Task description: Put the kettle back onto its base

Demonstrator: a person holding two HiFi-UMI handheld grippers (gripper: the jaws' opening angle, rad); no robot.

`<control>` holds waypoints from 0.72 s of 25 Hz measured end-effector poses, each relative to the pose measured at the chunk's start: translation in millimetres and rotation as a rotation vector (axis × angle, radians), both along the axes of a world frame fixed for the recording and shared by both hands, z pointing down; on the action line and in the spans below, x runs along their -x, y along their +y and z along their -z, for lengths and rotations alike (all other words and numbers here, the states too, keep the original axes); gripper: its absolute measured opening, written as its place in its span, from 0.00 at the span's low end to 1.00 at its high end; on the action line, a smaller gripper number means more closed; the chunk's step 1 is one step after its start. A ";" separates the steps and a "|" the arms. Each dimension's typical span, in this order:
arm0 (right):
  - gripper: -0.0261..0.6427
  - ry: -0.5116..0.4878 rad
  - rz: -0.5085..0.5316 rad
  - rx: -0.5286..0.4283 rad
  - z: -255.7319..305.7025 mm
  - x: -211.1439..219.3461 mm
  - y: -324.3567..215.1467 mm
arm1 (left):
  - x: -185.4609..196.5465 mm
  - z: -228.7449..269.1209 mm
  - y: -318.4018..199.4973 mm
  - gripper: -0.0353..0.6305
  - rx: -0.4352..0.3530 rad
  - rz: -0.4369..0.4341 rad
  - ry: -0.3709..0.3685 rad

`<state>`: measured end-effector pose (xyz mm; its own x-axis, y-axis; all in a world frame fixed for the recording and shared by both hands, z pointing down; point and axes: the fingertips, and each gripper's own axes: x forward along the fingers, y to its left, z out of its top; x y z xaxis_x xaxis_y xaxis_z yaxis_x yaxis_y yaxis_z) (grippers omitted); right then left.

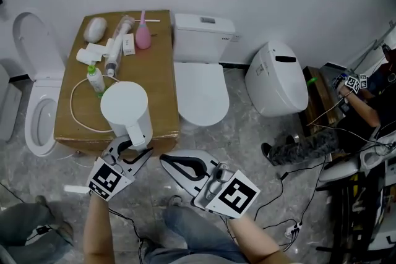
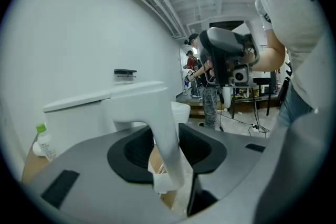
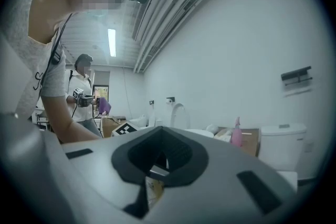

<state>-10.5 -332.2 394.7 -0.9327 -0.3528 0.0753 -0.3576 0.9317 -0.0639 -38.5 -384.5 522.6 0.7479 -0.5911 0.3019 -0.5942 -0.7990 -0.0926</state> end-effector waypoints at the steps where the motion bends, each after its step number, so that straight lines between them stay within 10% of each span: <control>1: 0.05 0.000 0.003 -0.001 1.2 1.1 2.1 | 3.5 2.5 2.7 0.27 -0.003 -0.001 -0.003; 11: 0.05 -0.017 0.024 -0.022 17.8 19.5 24.4 | 63.5 53.1 41.4 0.27 -0.072 0.149 0.109; 18: 0.05 -0.043 0.040 -0.059 43.8 50.2 69.6 | 74.6 123.7 108.6 0.07 -0.161 0.166 0.202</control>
